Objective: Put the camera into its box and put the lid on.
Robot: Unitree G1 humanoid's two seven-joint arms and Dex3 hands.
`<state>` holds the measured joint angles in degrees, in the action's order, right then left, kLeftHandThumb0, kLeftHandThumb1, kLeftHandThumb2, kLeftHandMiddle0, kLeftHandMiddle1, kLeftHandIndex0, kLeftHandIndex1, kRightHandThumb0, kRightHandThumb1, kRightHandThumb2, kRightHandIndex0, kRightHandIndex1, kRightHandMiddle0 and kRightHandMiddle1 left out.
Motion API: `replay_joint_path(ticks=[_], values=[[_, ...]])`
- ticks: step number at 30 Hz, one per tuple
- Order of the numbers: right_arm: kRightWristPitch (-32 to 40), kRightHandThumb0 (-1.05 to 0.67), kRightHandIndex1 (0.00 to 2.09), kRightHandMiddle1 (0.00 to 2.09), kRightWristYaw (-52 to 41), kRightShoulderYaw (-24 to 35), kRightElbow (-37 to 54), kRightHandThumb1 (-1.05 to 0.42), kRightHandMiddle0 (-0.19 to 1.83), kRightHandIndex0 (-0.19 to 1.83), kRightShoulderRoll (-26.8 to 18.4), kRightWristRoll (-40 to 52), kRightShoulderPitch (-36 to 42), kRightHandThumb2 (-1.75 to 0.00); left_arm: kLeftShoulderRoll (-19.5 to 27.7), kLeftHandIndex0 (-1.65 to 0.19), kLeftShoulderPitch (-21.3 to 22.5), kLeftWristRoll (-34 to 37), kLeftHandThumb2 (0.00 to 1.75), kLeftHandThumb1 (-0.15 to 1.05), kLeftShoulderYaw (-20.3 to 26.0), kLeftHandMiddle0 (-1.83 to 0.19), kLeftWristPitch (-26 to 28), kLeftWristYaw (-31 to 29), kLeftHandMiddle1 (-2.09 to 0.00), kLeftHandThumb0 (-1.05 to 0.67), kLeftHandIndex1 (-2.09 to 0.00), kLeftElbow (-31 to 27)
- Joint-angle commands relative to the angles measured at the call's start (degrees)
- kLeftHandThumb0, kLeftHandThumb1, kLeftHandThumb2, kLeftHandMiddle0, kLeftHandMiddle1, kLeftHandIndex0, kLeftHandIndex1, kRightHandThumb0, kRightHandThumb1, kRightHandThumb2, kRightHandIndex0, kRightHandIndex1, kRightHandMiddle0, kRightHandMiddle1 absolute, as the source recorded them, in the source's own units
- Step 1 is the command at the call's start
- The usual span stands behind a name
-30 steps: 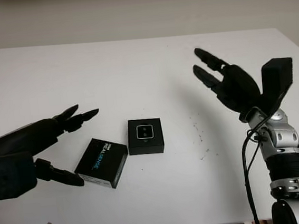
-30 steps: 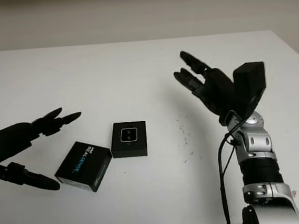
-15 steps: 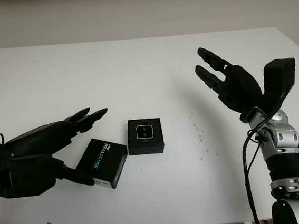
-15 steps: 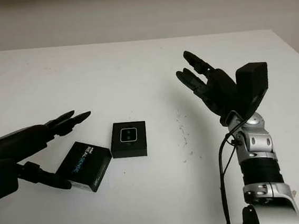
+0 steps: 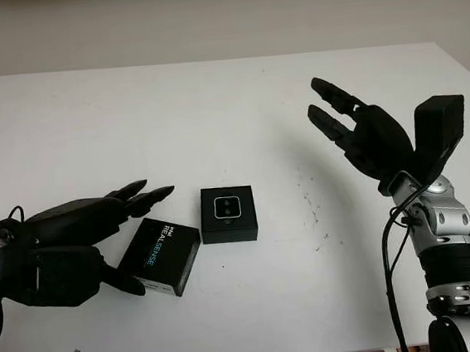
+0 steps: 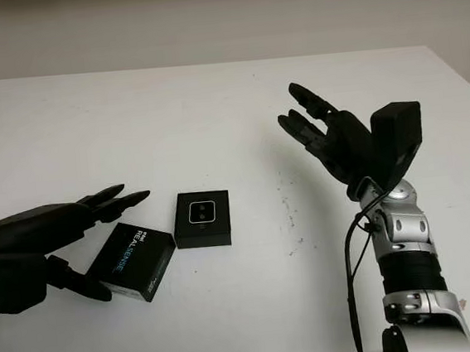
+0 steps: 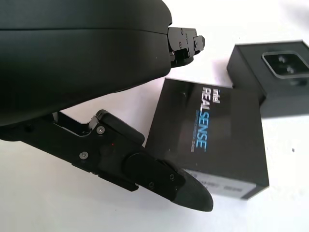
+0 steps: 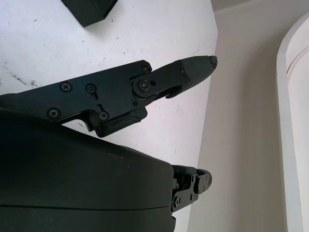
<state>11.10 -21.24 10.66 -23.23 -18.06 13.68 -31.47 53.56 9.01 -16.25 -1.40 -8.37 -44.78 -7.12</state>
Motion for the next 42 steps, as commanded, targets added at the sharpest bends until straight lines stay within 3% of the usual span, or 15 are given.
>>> replay_joint_path(ticks=[1, 7, 14, 15, 19, 21, 27, 29, 31, 33, 37, 42], values=[[0.24, -0.6, 0.07, 0.15, 0.42, 0.24, 1.09, -1.0, 0.09, 0.08, -0.43, -0.15, 0.06, -0.06, 0.92, 0.07, 0.82, -0.18, 0.06, 0.88, -0.66, 0.03, -0.52, -0.7, -0.06, -0.72, -0.07, -0.06], [1.59, -0.6, 0.07, 0.16, 1.28, -0.06, 2.34, -1.0, 0.1, 0.09, -0.32, -0.23, 0.4, -0.06, -1.34, -0.01, -0.66, 1.45, 0.05, 0.86, -0.47, -0.04, -1.15, 0.32, -0.08, -0.65, -0.09, 0.36], [1.73, -0.59, 0.07, 0.17, 2.32, 0.32, 3.48, -1.01, 0.1, 0.11, 0.04, 0.05, 1.15, -0.06, -5.83, -0.35, -3.77, 4.93, 0.06, 0.89, 1.43, -0.4, -6.86, 7.21, -0.2, -0.39, -0.24, 3.08], [1.71, -0.59, 0.07, 0.17, 2.47, 0.32, 3.63, -1.01, 0.1, 0.1, 0.07, 0.07, 1.32, -0.06, -6.14, -0.4, -4.01, 4.88, 0.07, 0.92, 1.36, -0.46, -7.89, 7.93, -0.25, -0.37, -0.29, 3.54], [1.98, -0.59, 0.08, 0.17, 2.78, 0.27, 4.07, -1.01, 0.11, 0.12, 0.13, 0.25, 1.54, -0.06, -6.29, -0.22, -4.31, 4.21, 0.06, 1.0, 0.93, -0.3, -9.0, 8.7, -1.0, -0.36, -0.93, 3.92], [2.18, -0.59, 0.08, 0.17, 2.92, 0.22, 4.25, -1.02, 0.11, 0.12, 0.14, 0.29, 1.53, -0.06, -6.42, -0.23, -4.68, 3.99, 0.06, 1.03, 0.99, -0.32, -8.83, 9.05, -1.2, -0.33, -1.14, 3.74], [2.11, -0.6, 0.08, 0.2, 3.01, -0.04, 3.59, -1.01, 0.14, 0.13, 0.25, 0.1, 1.22, -0.05, -5.84, -0.25, -6.22, -0.03, 0.05, 1.03, 1.78, -0.3, -9.25, 12.14, -1.46, -0.27, -1.36, 2.26], [1.79, -0.6, 0.08, 0.21, 2.8, -0.24, 3.45, -1.01, 0.14, 0.13, 0.28, -0.02, 1.29, -0.05, -5.82, -0.25, -6.93, -1.46, 0.05, 1.02, 2.32, -0.29, -8.21, 12.91, -1.64, -0.25, -1.39, 1.08], [1.57, -0.6, 0.07, 0.21, 2.52, -0.42, 3.45, -1.02, 0.13, 0.12, 0.31, -0.06, 1.41, -0.06, -6.34, -0.26, -7.92, -2.55, 0.05, 1.01, 3.23, -0.27, -4.86, 13.34, -1.82, -0.25, -1.4, -1.32], [1.5, -0.6, 0.07, 0.22, 2.35, -0.44, 3.42, -1.02, 0.13, 0.12, 0.47, 0.08, 1.44, -0.06, -6.76, -0.25, -8.79, -3.88, 0.05, 1.01, 4.08, -0.25, 1.24, 12.84, -1.87, -0.26, -1.39, -5.1], [2.33, -0.61, 0.07, 0.24, 2.78, -0.57, 3.85, -1.02, 0.13, 0.11, 0.78, 0.13, 1.54, -0.05, -8.65, -0.26, -8.79, -5.66, 0.05, 0.99, 5.64, -0.27, 20.45, 10.16, -1.59, -0.24, -1.34, -14.61], [2.63, -0.6, 0.06, 0.24, 3.46, -0.79, 4.47, -1.01, 0.11, 0.11, 1.13, -0.13, 2.01, -0.05, -9.8, -0.26, -5.28, -4.18, 0.06, 1.0, 6.81, -0.33, 36.92, 7.82, -1.79, -0.26, -1.35, -20.78]])
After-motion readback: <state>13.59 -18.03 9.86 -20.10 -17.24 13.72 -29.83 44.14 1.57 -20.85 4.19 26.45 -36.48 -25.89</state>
